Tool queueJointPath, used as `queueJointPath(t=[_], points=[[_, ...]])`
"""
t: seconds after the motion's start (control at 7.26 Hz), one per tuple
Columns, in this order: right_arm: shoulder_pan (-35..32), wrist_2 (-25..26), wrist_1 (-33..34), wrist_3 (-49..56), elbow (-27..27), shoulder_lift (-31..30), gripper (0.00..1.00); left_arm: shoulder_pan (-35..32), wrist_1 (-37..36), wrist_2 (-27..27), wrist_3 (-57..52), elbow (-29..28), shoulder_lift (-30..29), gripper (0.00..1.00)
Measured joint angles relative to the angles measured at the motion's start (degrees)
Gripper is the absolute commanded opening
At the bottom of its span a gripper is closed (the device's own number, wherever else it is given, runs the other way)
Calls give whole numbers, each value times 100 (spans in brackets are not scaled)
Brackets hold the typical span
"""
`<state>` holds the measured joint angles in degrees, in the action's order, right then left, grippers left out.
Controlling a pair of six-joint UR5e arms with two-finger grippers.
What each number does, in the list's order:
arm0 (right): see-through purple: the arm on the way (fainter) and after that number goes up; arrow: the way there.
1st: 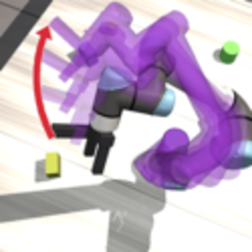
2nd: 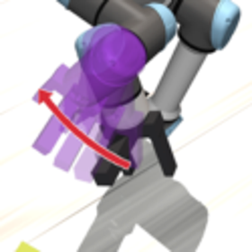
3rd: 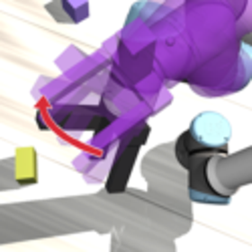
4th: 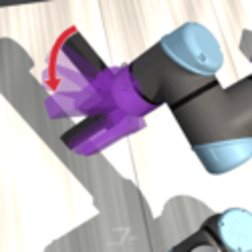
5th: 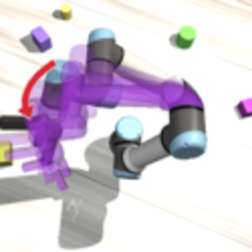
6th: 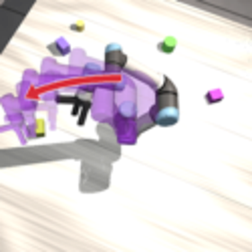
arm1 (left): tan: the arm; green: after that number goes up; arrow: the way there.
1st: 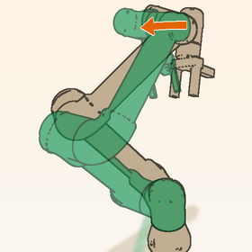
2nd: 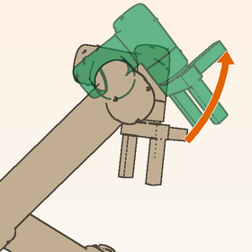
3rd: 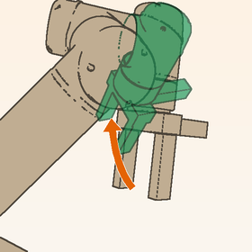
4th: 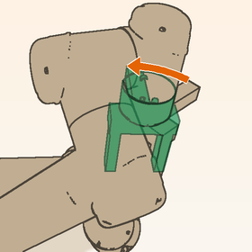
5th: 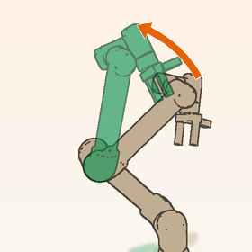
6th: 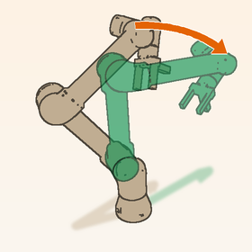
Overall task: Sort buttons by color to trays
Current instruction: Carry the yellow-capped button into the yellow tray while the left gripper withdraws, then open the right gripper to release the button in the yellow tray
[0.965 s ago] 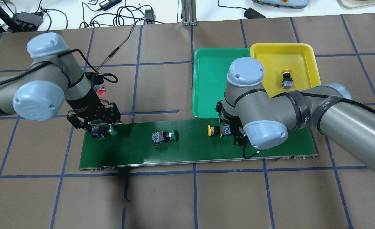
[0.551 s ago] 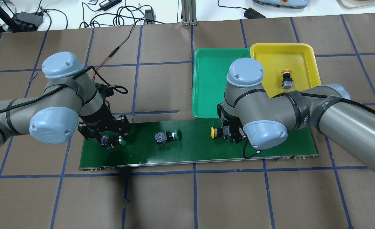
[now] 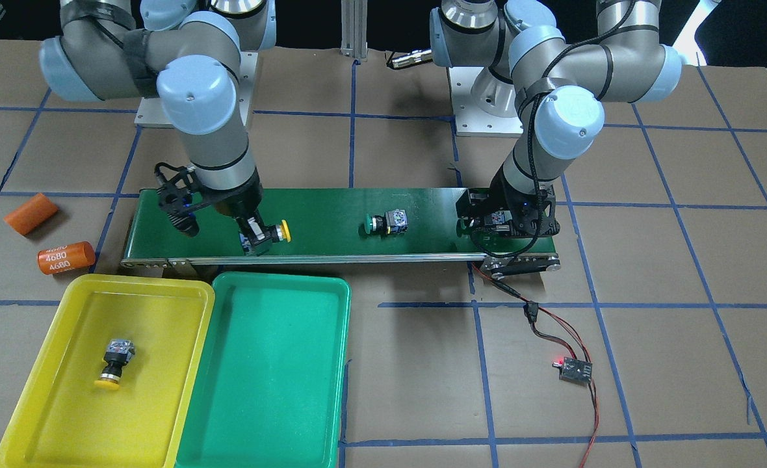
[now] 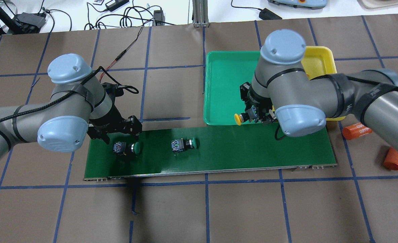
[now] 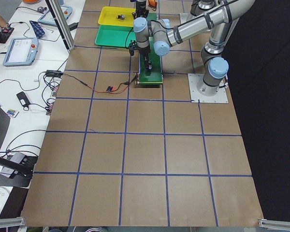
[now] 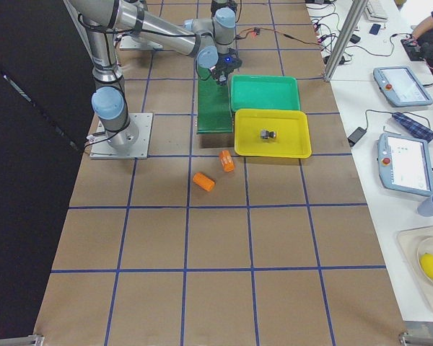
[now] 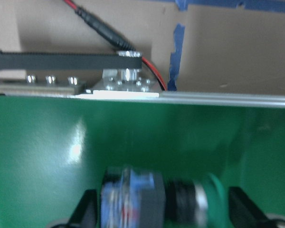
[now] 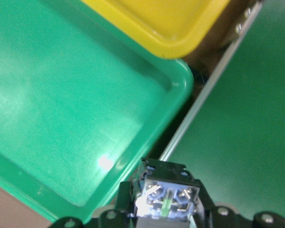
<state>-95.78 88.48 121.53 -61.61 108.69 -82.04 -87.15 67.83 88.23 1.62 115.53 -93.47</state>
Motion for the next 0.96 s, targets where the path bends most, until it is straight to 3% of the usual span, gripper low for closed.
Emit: queueJointPath(t=[0.28,0.55,0.69,0.83,0.96], points=[[985,-16,115,1713,-256,218,0,-11,929,-1,-11,-960,281,100],[1402,96,859,2858,-476,845,9,-41,2188,5,-12,-2069,640,100],[1451,118,1342,3105,-565,1069,49,-48,2429,5,3,-2293,763,100],[1467,128,1597,3230,-615,1225,99,-32,2501,8,29,-2414,756,100],[1471,130,1693,3279,-632,1311,100,0,2531,8,42,-2491,686,100]])
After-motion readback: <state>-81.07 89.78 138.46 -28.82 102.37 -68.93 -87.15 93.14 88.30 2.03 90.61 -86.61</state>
